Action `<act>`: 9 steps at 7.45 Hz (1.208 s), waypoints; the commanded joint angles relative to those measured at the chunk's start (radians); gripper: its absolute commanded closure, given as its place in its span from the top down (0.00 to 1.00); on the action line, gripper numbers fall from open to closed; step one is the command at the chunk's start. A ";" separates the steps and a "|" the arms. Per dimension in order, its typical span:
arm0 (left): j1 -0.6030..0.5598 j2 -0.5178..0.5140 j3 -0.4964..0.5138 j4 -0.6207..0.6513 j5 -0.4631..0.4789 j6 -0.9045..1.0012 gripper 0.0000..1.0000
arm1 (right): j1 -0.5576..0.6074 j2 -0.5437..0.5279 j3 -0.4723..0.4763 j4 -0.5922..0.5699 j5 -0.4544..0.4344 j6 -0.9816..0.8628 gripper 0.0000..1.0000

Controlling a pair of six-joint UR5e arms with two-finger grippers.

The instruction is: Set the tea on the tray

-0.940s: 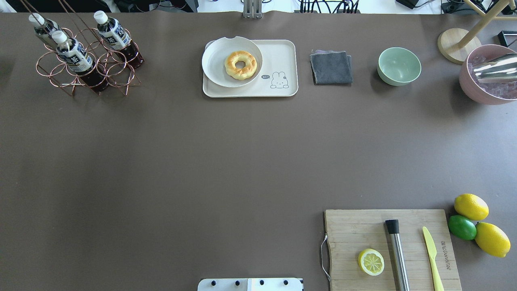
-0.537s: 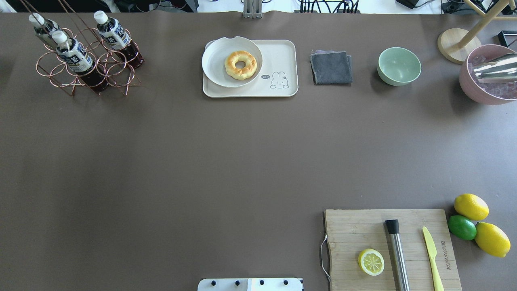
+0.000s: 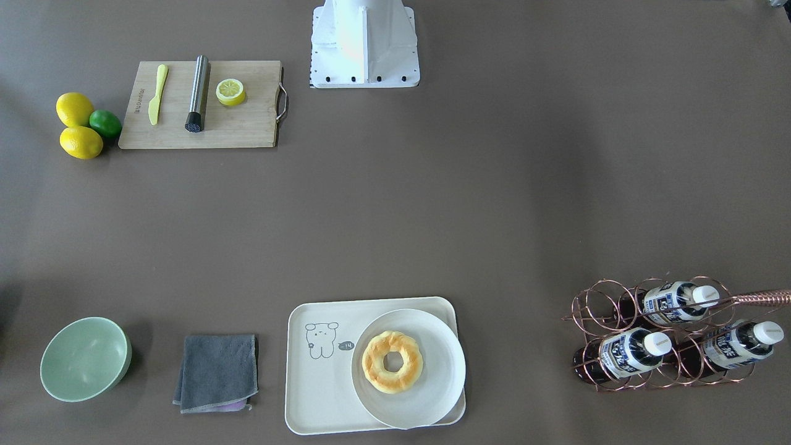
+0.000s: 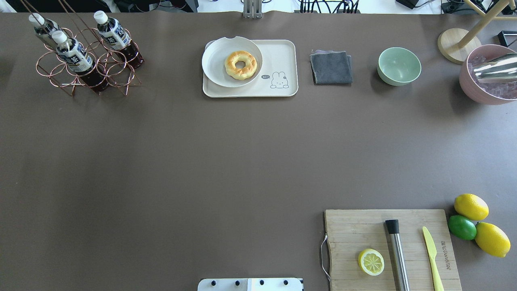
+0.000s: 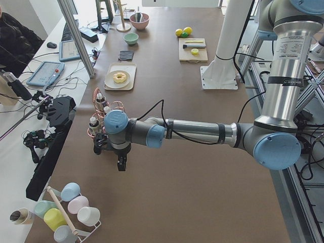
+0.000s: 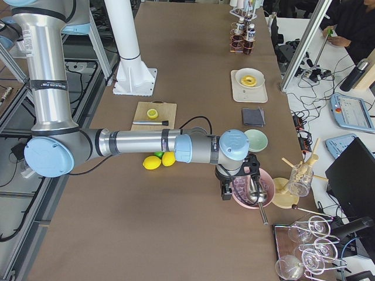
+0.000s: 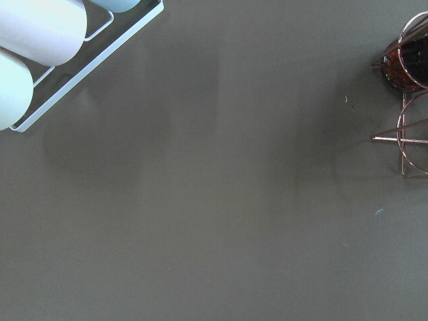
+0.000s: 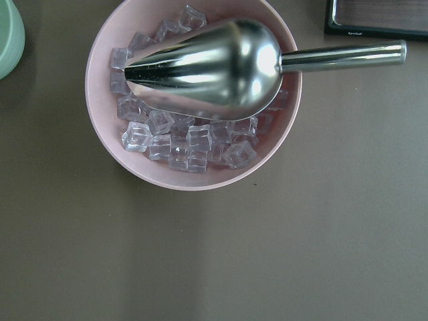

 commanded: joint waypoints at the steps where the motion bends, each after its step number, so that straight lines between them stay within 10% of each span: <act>1: 0.000 0.002 0.001 0.000 0.000 0.000 0.97 | 0.000 -0.001 0.001 0.000 0.000 0.000 1.00; 9: 0.000 -0.001 -0.001 0.000 0.000 0.000 0.97 | 0.002 -0.015 0.001 0.000 0.017 0.000 1.00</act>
